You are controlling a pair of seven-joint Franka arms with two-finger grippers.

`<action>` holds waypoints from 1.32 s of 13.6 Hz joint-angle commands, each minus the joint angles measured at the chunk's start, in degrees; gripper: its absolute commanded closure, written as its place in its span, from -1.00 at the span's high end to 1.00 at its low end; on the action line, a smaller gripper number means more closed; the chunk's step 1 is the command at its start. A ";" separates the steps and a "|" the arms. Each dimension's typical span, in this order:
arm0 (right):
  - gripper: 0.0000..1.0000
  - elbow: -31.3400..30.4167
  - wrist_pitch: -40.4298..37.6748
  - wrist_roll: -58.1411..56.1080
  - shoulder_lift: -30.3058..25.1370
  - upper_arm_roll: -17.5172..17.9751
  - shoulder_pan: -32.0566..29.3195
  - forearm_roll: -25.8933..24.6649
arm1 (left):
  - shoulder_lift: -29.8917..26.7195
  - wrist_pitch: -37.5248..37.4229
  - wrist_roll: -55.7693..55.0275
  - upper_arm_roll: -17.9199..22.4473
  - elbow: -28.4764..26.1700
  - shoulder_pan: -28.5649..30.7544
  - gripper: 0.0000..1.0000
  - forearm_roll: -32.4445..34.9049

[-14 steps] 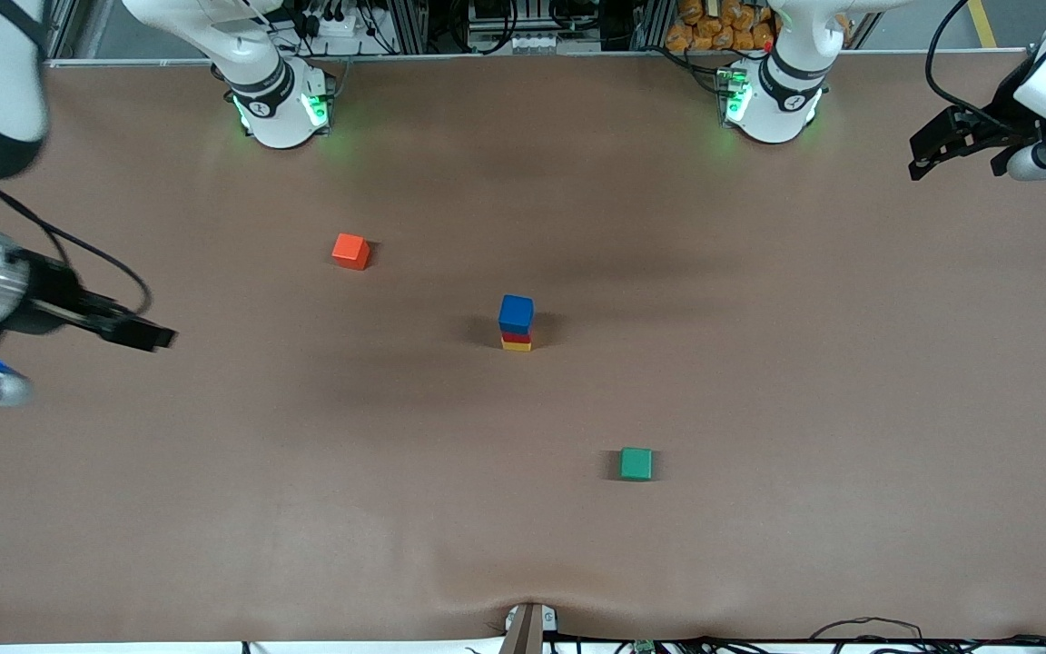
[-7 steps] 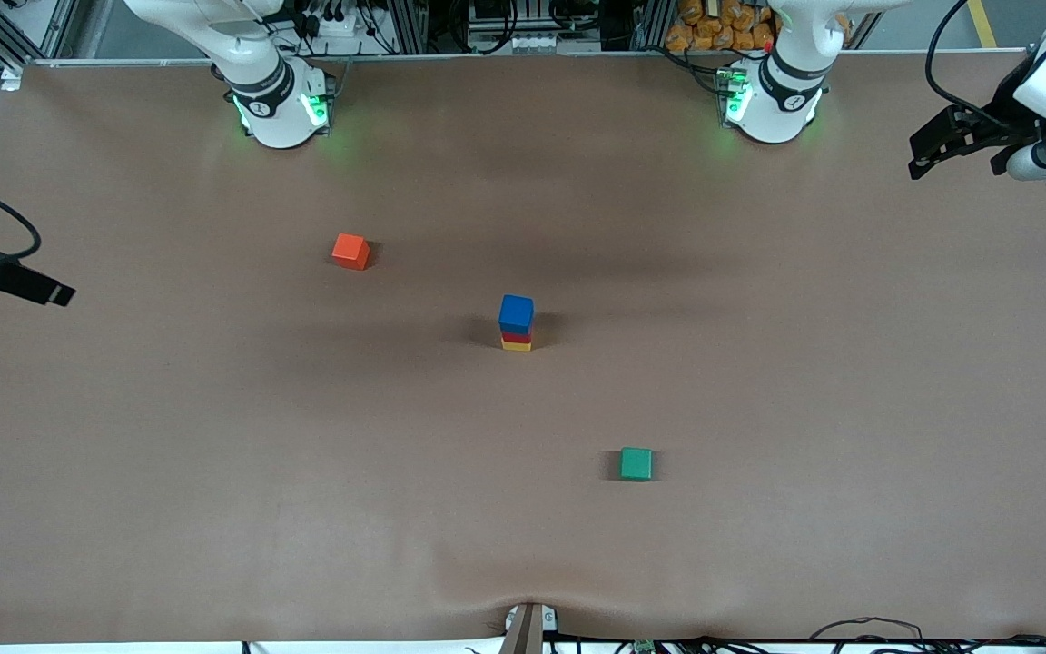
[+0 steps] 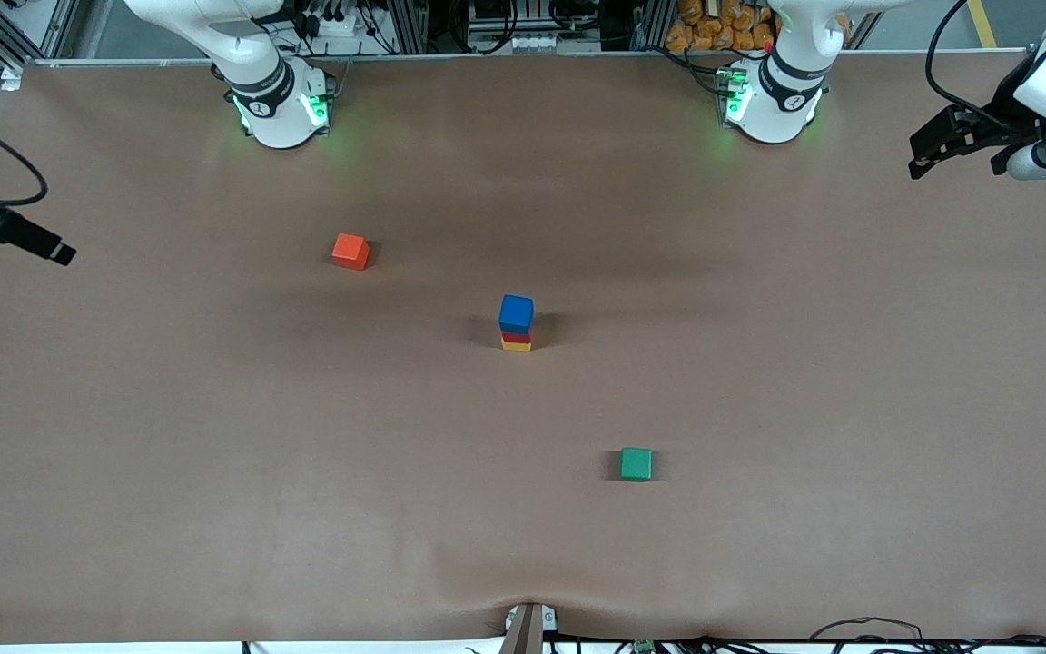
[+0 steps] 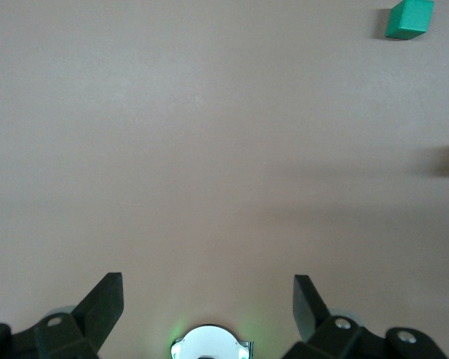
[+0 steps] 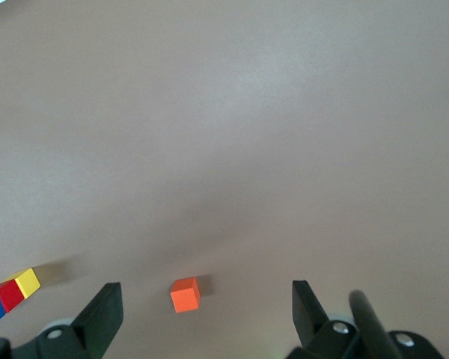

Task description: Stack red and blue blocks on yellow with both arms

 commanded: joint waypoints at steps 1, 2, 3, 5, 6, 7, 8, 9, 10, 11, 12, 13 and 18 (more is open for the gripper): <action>1.00 -8.08 3.78 -0.83 -5.02 0.69 -0.86 -1.59 | -0.44 -1.05 -0.47 -0.52 0.42 0.36 1.00 0.04; 1.00 -8.08 3.78 -1.00 -4.84 0.78 -1.47 -1.59 | -0.44 -1.40 -0.47 -0.52 0.42 0.36 1.00 0.04; 1.00 -7.73 3.70 -3.18 -4.75 0.78 -1.56 -1.59 | -0.44 -1.40 -0.47 -0.52 0.42 0.27 1.00 0.04; 1.00 -4.76 3.70 -8.02 -3.71 0.78 -1.74 -1.77 | -0.44 -1.75 -0.56 -0.61 0.51 0.27 1.00 0.04; 1.00 -1.95 2.65 -8.21 -2.22 0.69 -2.43 -2.03 | -0.35 -1.75 -0.48 -0.61 0.51 0.27 1.00 0.04; 1.00 0.42 0.38 -8.13 -0.99 0.78 -3.57 -2.03 | -0.18 -1.75 -0.39 -0.61 0.69 0.18 1.00 0.04; 1.00 2.71 -1.65 -8.56 -0.28 0.78 -4.37 -1.25 | -0.09 -1.75 -0.21 -0.61 0.86 0.18 1.00 0.04; 1.00 3.69 -1.84 -9.52 -0.10 0.87 -4.11 -1.67 | 0.00 -1.75 0.14 -0.53 1.04 0.18 1.00 0.04; 1.00 3.87 -1.84 -12.06 -0.27 1.13 -3.59 -2.03 | 0.00 -1.75 0.23 -0.44 1.21 0.35 1.00 0.04; 1.00 3.87 -2.02 -13.65 -0.36 1.13 -3.50 -2.55 | 0.09 -1.75 -0.03 -0.44 1.48 0.44 1.00 0.04; 1.00 3.35 -2.71 -14.53 -0.62 1.04 -4.02 -2.38 | 0.35 -1.75 -0.12 -0.35 2.18 0.53 1.00 0.04; 1.00 3.52 -3.68 -14.45 -0.62 0.87 -4.37 -1.60 | 0.61 -1.75 -0.12 -0.26 2.88 0.53 1.00 0.04; 1.00 3.70 -4.04 -14.45 -0.62 1.04 -4.20 -1.41 | 1.58 -1.75 0.14 0.00 4.64 0.53 1.00 0.04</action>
